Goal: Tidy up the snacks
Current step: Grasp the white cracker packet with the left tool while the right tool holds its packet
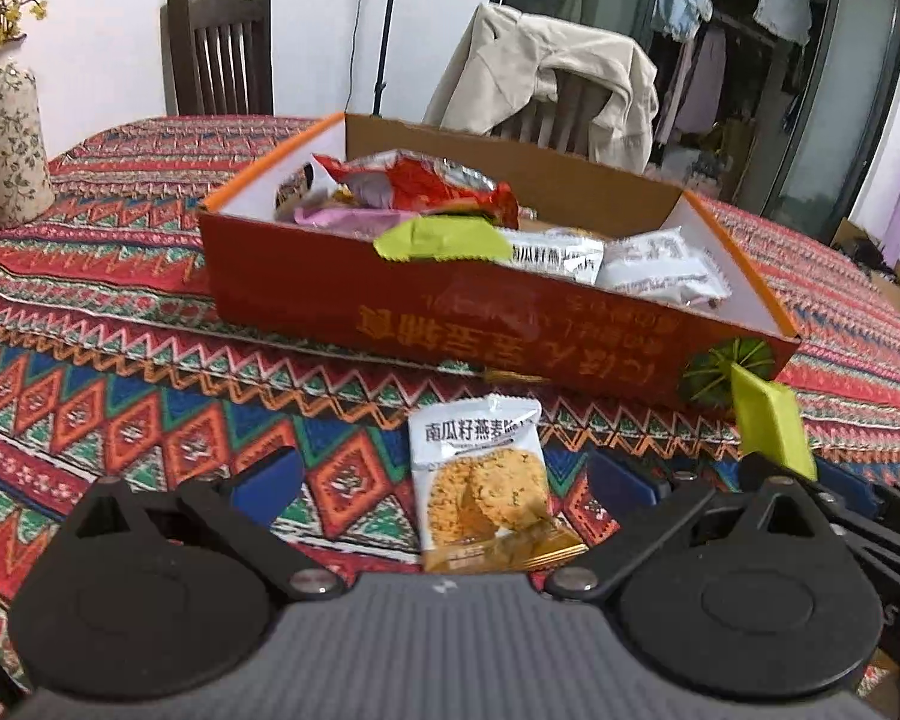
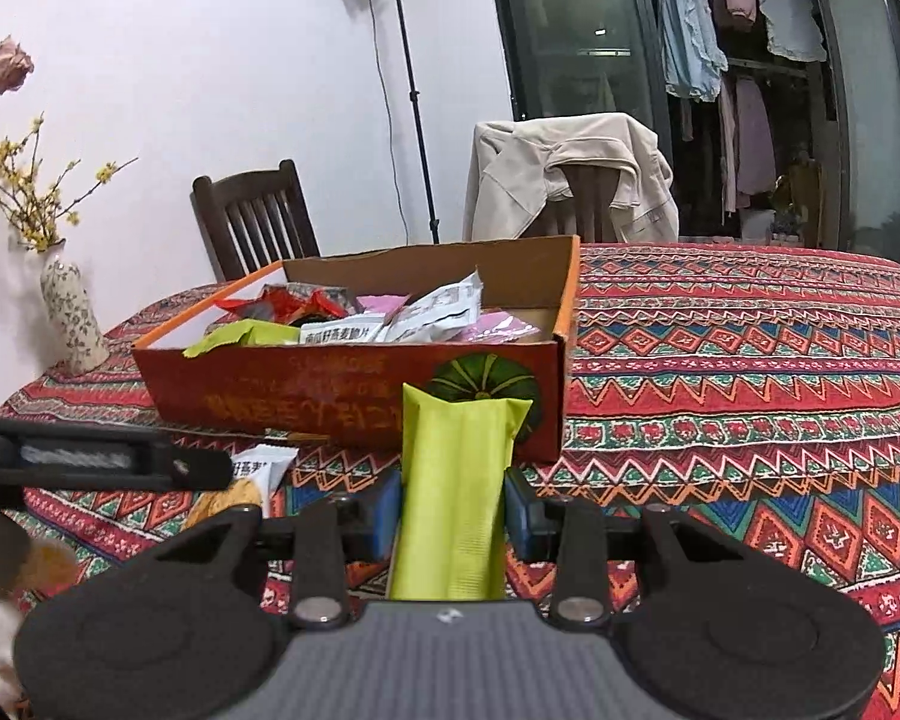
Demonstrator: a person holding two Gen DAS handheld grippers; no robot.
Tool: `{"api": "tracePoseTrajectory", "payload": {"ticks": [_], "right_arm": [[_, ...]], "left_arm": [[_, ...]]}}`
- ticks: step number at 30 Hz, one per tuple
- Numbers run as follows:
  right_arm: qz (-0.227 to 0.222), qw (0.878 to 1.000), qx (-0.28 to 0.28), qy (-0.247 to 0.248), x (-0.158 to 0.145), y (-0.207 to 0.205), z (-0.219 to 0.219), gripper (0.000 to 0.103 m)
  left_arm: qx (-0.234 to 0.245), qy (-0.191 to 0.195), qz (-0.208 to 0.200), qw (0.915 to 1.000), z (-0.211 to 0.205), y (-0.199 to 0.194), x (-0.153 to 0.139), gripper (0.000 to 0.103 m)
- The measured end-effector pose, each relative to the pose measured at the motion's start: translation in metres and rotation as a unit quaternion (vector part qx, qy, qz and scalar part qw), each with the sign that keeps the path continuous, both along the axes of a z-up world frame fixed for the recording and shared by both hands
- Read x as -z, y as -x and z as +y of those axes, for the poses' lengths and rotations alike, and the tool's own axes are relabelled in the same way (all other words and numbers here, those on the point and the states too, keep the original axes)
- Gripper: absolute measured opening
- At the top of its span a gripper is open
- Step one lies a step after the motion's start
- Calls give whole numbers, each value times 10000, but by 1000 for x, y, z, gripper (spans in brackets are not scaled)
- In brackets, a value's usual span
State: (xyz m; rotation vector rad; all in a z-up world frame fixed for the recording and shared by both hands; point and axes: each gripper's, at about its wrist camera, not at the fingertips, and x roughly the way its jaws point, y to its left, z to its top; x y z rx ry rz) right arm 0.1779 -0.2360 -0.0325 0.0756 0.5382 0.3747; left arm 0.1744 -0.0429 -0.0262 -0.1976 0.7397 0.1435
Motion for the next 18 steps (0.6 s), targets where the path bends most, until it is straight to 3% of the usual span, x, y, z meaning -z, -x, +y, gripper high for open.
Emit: {"api": "tracePoseTrajectory", "payload": {"ticks": [3,7,10,12,14,18], "right_arm": [[-7,10000,10,10,1,1,0,35],[-32,10000,-10,61,2,2,2,35],[-21,10000,-14,82,2,2,3,35],[-31,10000,-22,90,2,2,4,35],[-49,9999,-30,107,2,2,4,35],[-78,9999,-64,117,3,4,5,35]], "left_arm": [[-41,-85,123,9999,-5,-8,8,102],[7,-103,219,9997,-10,-13,14,87],[58,-190,171,9997,-15,-13,15,83],[89,-248,140,9996,-17,-13,15,76],[155,-317,105,9993,-19,-13,14,55],[256,-223,77,9994,-17,-12,13,51]]}}
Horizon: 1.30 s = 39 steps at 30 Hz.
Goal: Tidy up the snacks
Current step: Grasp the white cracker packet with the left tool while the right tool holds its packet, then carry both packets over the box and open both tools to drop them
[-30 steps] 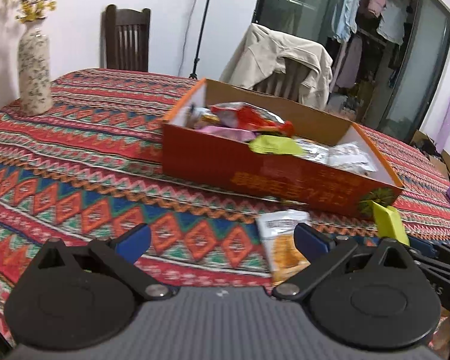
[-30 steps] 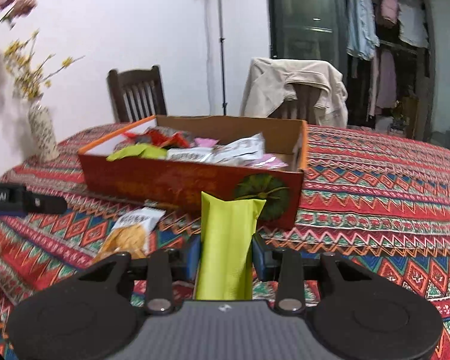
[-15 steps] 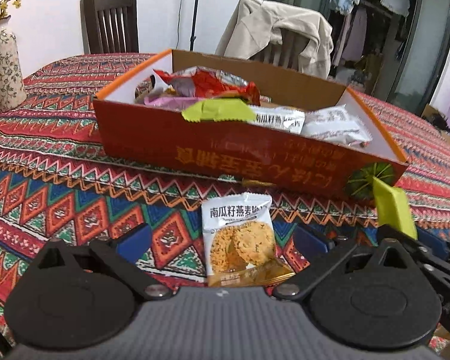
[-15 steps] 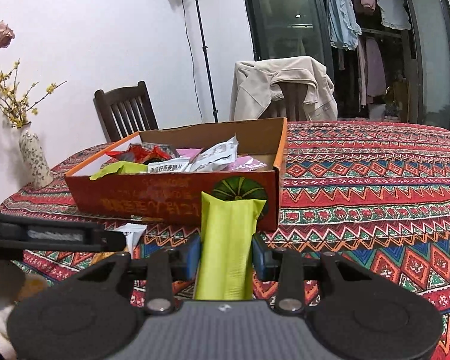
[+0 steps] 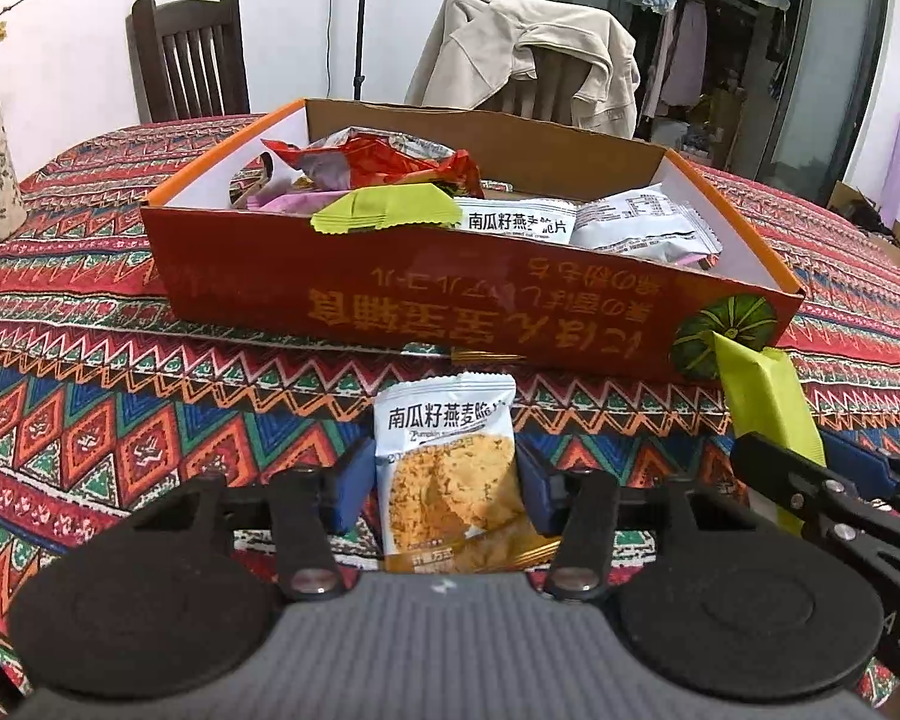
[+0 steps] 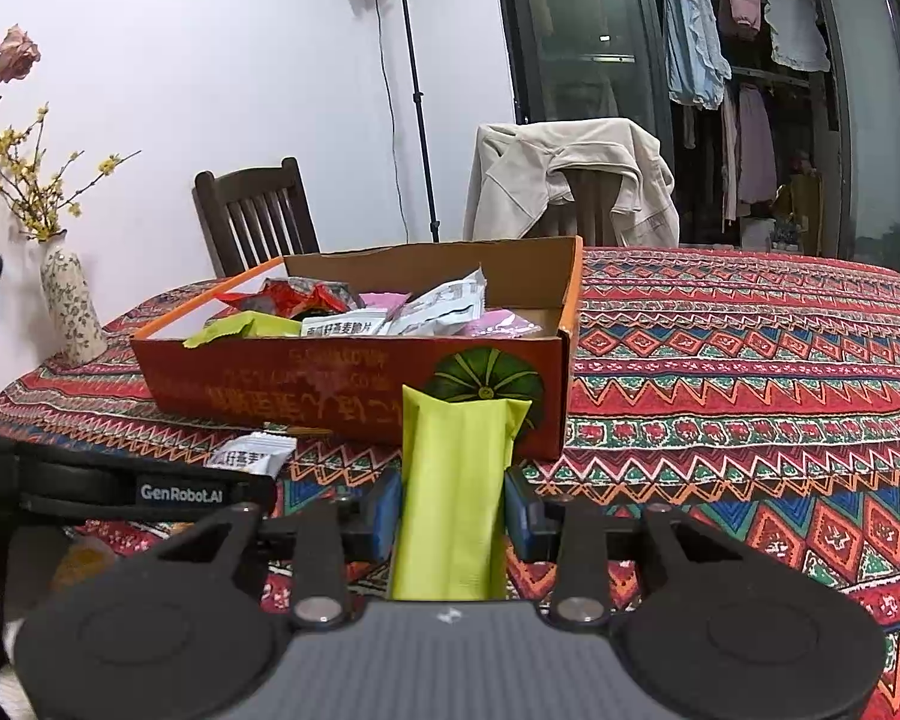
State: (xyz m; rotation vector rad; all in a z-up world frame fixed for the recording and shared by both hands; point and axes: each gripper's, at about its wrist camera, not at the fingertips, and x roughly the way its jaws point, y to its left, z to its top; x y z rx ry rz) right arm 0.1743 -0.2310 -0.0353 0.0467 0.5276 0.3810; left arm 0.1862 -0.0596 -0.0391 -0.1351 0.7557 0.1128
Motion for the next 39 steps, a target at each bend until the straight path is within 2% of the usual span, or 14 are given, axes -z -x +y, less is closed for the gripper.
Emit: {"api": "tracePoseTrajectory", "payload": {"ticks": [6,16,23,33,39], "right_arm": [[-58,10000,-41,-17,-2,3,2,35],[-358,9993,-44,-114,-25,17,6,35],[-698,9975,-21,-98,-53,20,15,32],[-795,9966,65,-197,-67,12,20,32],[-949,9953,73,-173,-85,-2,30,32]], "left_arm": [[111,139,-143,9997,8,12,-10,50],[310,228,-732,9966,23,31,-52,50],[359,264,-1023,9938,35,31,-76,50],[362,399,-1220,9911,51,30,-92,50],[397,413,-1342,9893,59,16,-106,50]]}}
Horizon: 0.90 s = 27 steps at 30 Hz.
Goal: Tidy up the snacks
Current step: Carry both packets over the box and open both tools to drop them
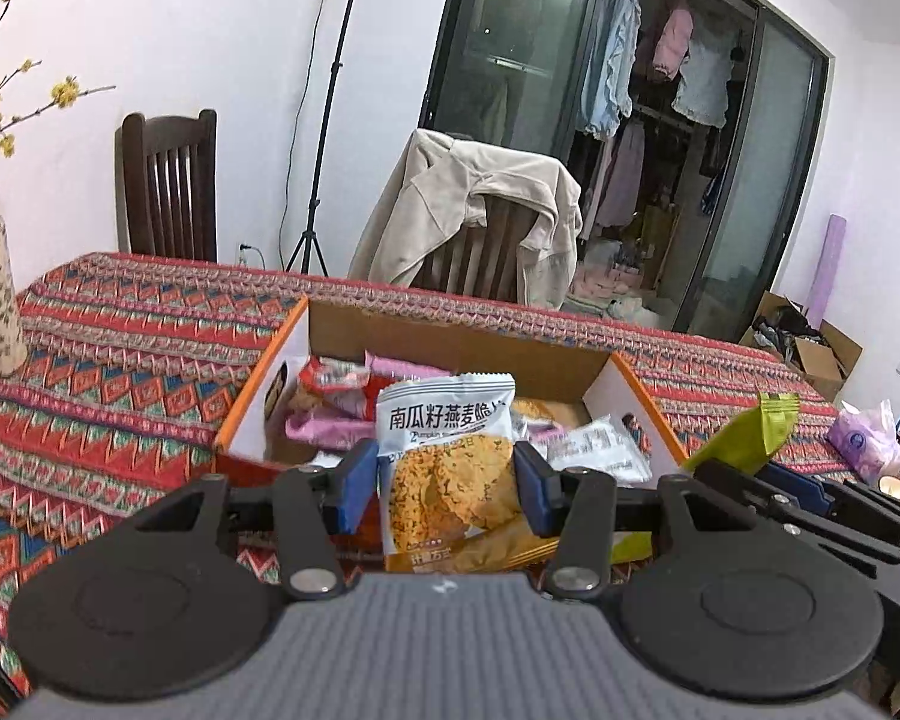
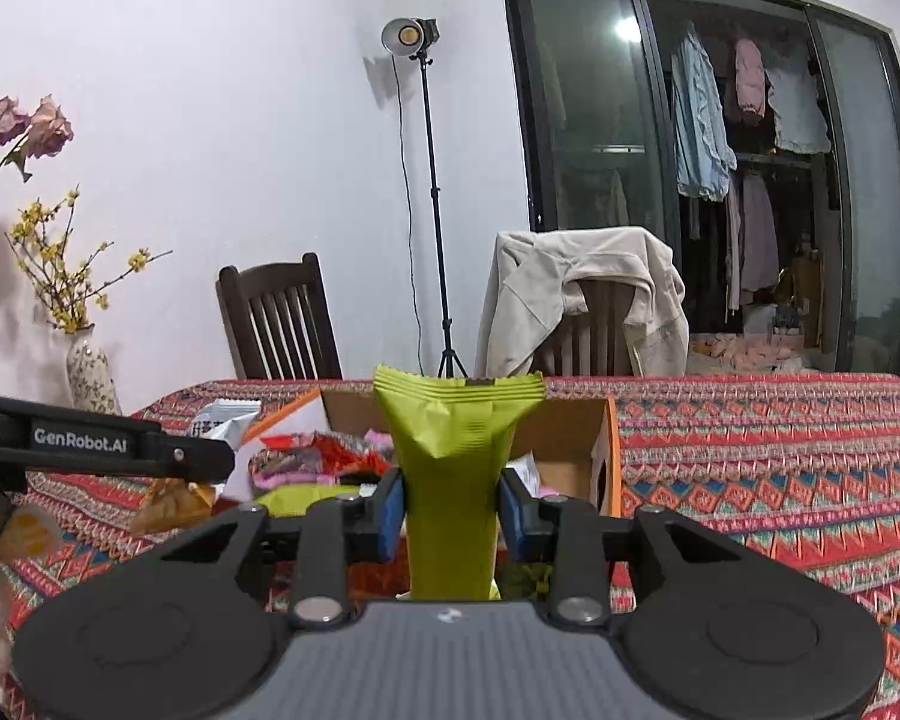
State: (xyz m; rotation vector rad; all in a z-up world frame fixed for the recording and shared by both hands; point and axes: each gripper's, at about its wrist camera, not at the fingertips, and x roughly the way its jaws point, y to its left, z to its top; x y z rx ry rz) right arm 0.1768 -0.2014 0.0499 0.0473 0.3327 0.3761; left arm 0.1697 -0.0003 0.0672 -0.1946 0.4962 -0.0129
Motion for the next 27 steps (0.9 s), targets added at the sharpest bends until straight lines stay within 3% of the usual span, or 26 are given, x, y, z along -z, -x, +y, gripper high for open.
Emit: {"api": "tracePoseTrajectory", "payload": {"ticks": [12,27], "right_arm": [[65,9999,79,-83,-18,-66,27,32],[632,9975,271,-150,39,-156,47,31]], "left_arm": [[-85,83,-131,9998,7,-57,-10,50],[-262,123,349,9990,27,-123,54,50]]}}
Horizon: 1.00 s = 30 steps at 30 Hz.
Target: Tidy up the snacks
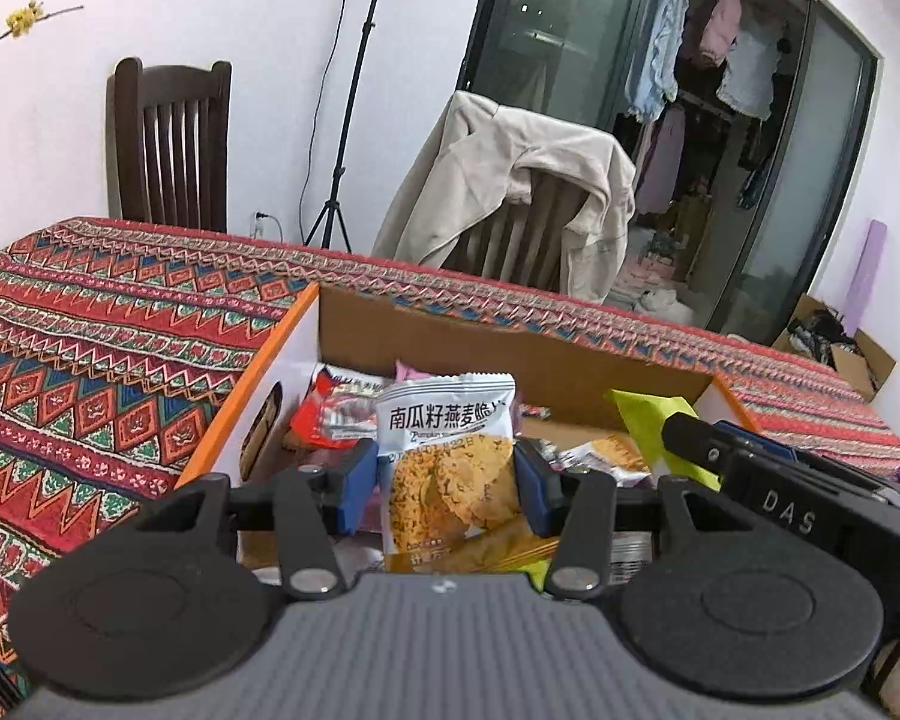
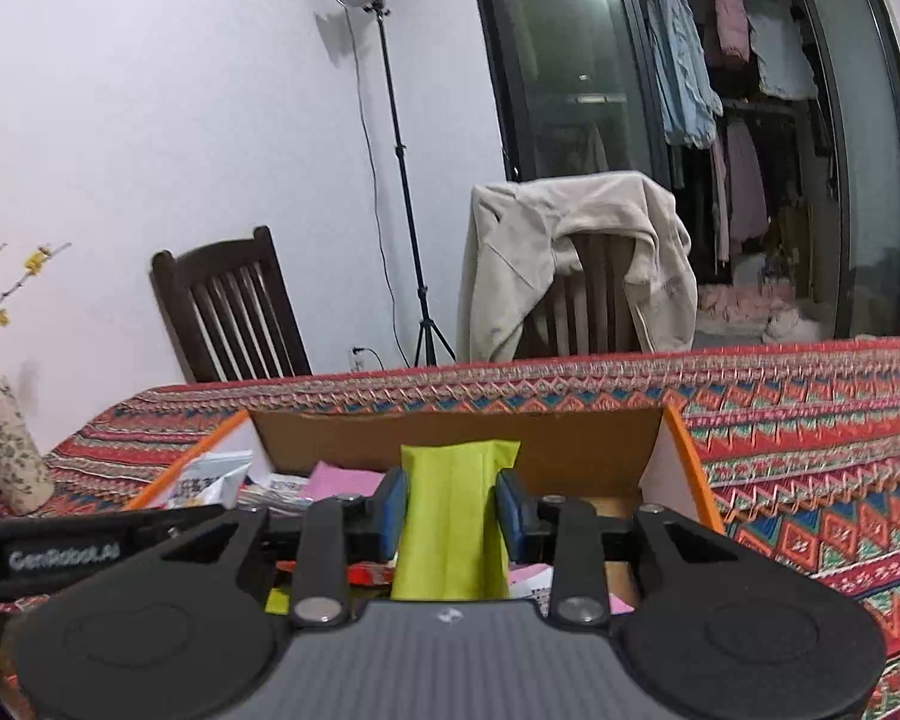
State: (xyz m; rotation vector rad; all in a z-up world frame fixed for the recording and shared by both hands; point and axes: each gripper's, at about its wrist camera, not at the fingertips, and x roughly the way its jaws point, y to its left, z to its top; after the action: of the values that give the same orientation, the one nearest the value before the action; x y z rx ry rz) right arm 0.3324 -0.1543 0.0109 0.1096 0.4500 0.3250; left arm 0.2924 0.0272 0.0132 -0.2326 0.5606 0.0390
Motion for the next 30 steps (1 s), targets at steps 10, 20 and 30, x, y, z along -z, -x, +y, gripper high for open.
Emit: {"api": "tracePoseTrajectory", "payload": {"ticks": [10,20,30], "right_arm": [[160,9995,-102,-256,13,-6,-11,29],[-21,9998,75,-182,3,8,-19,93],[-358,9993,83,99,-23,62,-24,103]], "left_arm": [[-26,-28,-67,10000,3,-2,5,60],[-284,-3,-325,9991,12,8,-6,103],[-205,-141,-818,9963,11,60,-51,103]]}}
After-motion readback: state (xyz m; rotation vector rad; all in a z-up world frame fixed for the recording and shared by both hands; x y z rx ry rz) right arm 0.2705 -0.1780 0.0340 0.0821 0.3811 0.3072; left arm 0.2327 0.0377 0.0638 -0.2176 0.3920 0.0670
